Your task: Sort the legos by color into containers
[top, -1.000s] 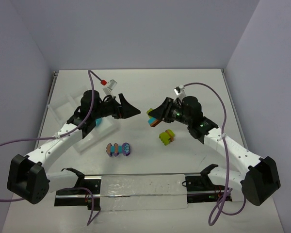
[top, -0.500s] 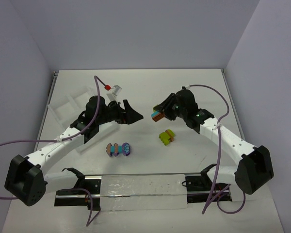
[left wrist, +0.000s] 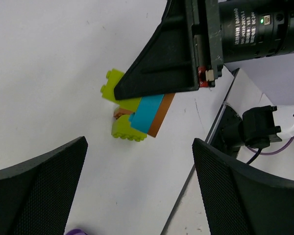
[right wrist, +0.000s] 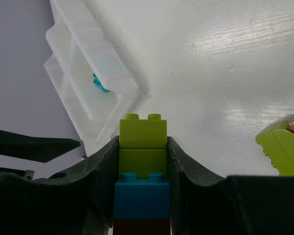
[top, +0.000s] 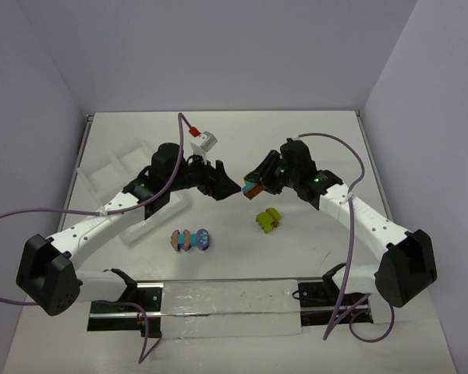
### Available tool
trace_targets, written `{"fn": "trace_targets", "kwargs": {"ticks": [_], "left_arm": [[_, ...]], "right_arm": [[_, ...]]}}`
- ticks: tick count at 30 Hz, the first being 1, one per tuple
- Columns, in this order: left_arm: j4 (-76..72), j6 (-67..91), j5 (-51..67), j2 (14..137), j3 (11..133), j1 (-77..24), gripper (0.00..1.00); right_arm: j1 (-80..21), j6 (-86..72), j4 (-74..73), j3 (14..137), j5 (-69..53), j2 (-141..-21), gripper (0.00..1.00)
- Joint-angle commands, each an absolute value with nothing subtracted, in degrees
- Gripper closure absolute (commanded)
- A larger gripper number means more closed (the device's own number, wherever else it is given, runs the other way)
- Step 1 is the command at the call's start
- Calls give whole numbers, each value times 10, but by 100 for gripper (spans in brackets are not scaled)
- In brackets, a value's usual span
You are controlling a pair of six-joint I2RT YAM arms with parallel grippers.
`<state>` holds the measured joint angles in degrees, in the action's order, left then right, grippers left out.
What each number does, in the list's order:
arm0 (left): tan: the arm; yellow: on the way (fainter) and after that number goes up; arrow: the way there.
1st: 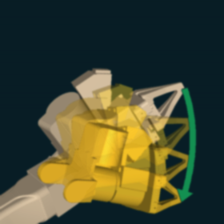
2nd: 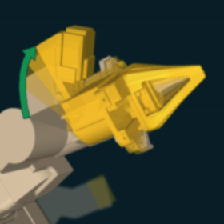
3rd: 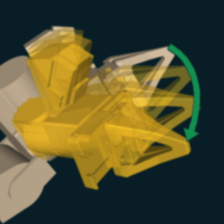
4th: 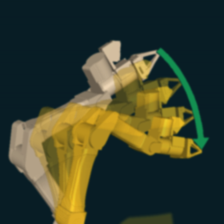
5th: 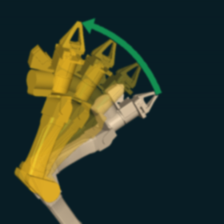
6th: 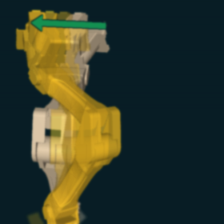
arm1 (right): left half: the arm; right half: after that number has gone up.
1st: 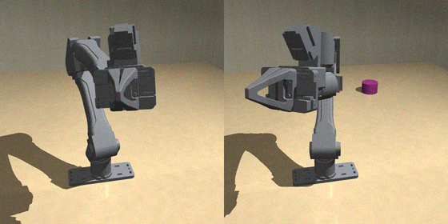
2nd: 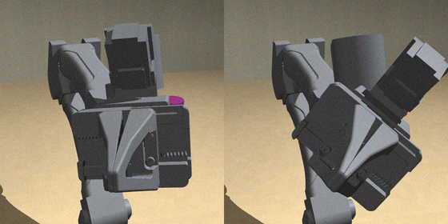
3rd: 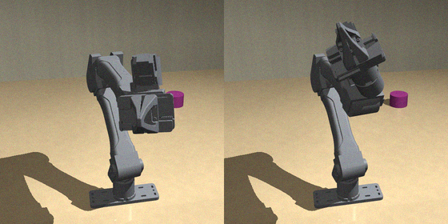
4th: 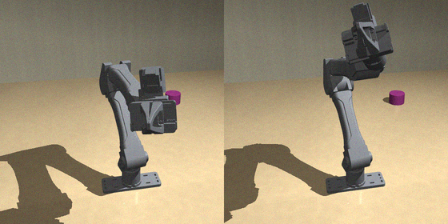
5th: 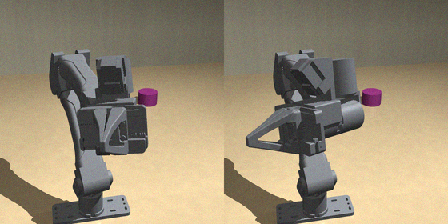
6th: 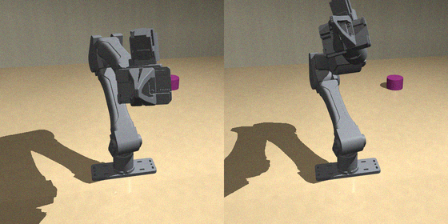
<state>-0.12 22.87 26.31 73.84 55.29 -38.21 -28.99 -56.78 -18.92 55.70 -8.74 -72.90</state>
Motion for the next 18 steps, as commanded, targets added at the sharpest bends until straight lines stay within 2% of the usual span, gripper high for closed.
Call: {"fn": "trace_targets", "kwargs": {"ticks": [1, 9, 18], "left_arm": [[15, 183, 294, 763, 602, -393, 6], [68, 153, 287, 812, 636, -412, 11], [45, 165, 312, 816, 627, -426, 15]], "right_arm": [[-289, -554, -186, 576, -128, -735, 100], [-290, -550, -182, 578, -141, -730, 100], [-290, -555, -177, 580, -148, -724, 100]]}}
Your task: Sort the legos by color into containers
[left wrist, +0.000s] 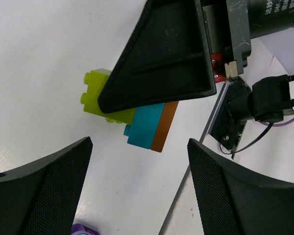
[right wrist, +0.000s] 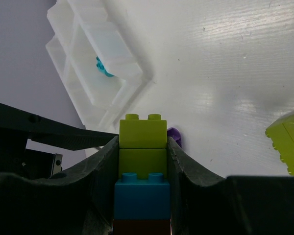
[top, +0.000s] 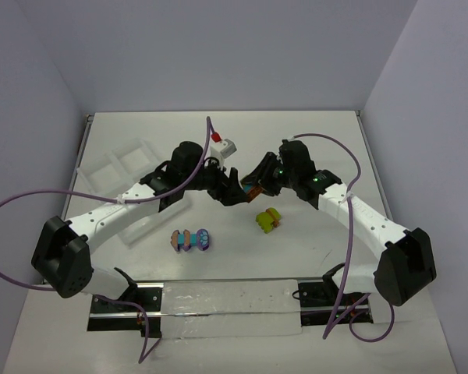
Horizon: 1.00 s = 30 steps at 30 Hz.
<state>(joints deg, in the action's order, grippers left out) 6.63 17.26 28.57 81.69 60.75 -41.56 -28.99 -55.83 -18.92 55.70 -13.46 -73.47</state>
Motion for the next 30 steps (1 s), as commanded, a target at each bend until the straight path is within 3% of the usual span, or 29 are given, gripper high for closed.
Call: {"fn": "trace_targets", "kwargs": {"ticks": [1, 11, 15, 18, 21, 24, 26, 28, 30], "left_arm": [[42, 166, 313, 818, 627, -429, 15], [40, 165, 293, 846, 655, -454, 29], [37, 168, 286, 842, 657, -454, 42], [34, 170, 279, 835, 655, -454, 62], [34, 172, 271, 830, 651, -455, 68], [36, 170, 269, 828, 652, -454, 91], [39, 170, 264, 828, 653, -455, 99], [41, 169, 261, 825, 651, -455, 100], [42, 169, 256, 820, 645, -455, 100]], "right_arm": [[-290, -556, -176, 581, -152, -724, 100], [-290, -558, -172, 583, -161, -720, 100], [-289, -557, -172, 584, -160, -719, 100], [-289, -558, -172, 584, -160, -719, 100], [-289, -558, -171, 584, -159, -718, 99], [-288, -558, -168, 583, -160, -716, 95], [-288, -559, -158, 575, -167, -713, 91], [-284, -560, -145, 566, -172, -709, 78], [-281, -557, -137, 561, -180, -704, 41]]}}
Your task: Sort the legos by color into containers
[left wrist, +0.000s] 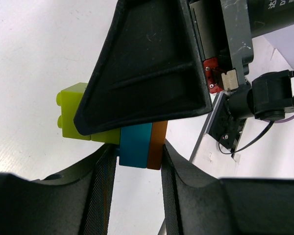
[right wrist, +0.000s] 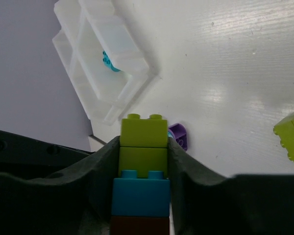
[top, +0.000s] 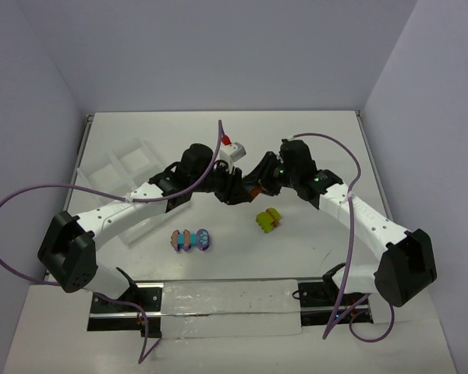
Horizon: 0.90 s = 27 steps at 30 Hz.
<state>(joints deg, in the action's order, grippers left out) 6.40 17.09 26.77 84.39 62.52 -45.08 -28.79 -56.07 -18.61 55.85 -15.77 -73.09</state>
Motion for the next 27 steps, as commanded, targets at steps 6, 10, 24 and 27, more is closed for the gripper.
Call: {"fn": "trace_targets", "kwargs": {"ticks": [6, 10, 24, 27], "left_arm": [[62, 159, 234, 776, 596, -455, 100], [80, 158, 224, 757, 587, -454, 100], [70, 181, 161, 774, 601, -455, 100], [69, 181, 156, 774, 605, -455, 100]], "right_arm": [[-254, -514, -141, 553, -204, -689, 11], [-237, -479, -151, 556, -225, -686, 10], [-252, -470, -63, 513, -253, -646, 20], [-257, -481, -45, 501, -254, -646, 24]]}}
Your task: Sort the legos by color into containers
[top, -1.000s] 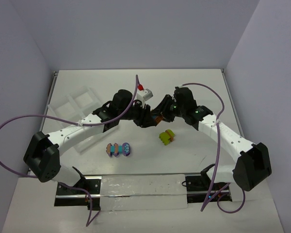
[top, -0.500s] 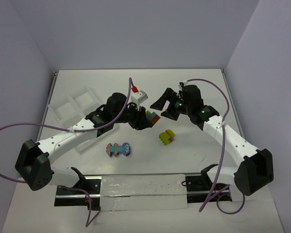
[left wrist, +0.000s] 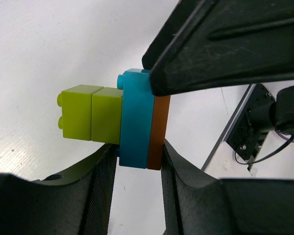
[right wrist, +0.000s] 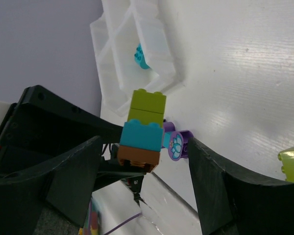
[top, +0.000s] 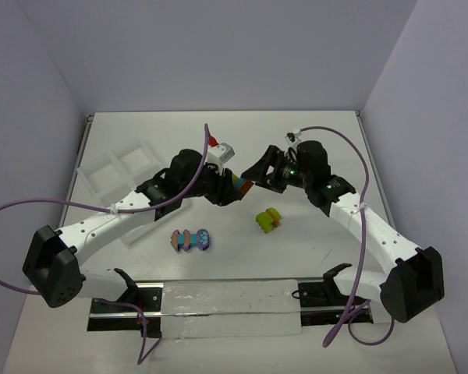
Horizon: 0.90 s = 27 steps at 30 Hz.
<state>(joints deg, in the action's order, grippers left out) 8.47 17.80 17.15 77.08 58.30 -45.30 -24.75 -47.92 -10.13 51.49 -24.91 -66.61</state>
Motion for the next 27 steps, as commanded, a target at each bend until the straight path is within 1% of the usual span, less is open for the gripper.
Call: {"fn": "trace_targets", "kwargs": {"ticks": [1, 6, 7, 10, 15, 18, 21, 22, 23, 24, 25, 26, 27], "left_arm": [[68, 183, 158, 774, 605, -455, 100], [68, 184, 156, 774, 606, -455, 100], [69, 184, 155, 773, 607, -455, 100], [70, 185, 152, 771, 606, -455, 100], [67, 188, 156, 769, 607, -455, 100], [69, 188, 153, 767, 607, -455, 100], [83, 194, 137, 766, 611, -455, 100], [92, 195, 128, 765, 614, -455, 96], [100, 198, 119, 764, 616, -455, 83], [104, 200, 115, 762, 616, -455, 53], [106, 200, 108, 759, 616, -455, 52], [109, 202, 102, 754, 614, -455, 18], [115, 202, 95, 748, 611, -455, 2]], "right_arm": [[-258, -487, -36, 498, -255, -651, 25], [-272, -493, -26, 503, -253, -673, 29], [-279, -494, -29, 507, -250, -681, 33], [-288, -498, -25, 505, -241, -688, 35], [-290, -505, -13, 501, -238, -694, 47], [-290, -507, -17, 500, -231, -694, 74], [-291, -511, -17, 494, -221, -684, 94], [-290, -511, -16, 493, -219, -683, 100], [-290, -511, -16, 492, -217, -681, 100], [-290, -510, -14, 490, -216, -681, 100], [-290, -509, -13, 489, -216, -679, 100], [-291, -506, -15, 486, -213, -678, 100], [-290, -503, -18, 485, -211, -676, 100]]}}
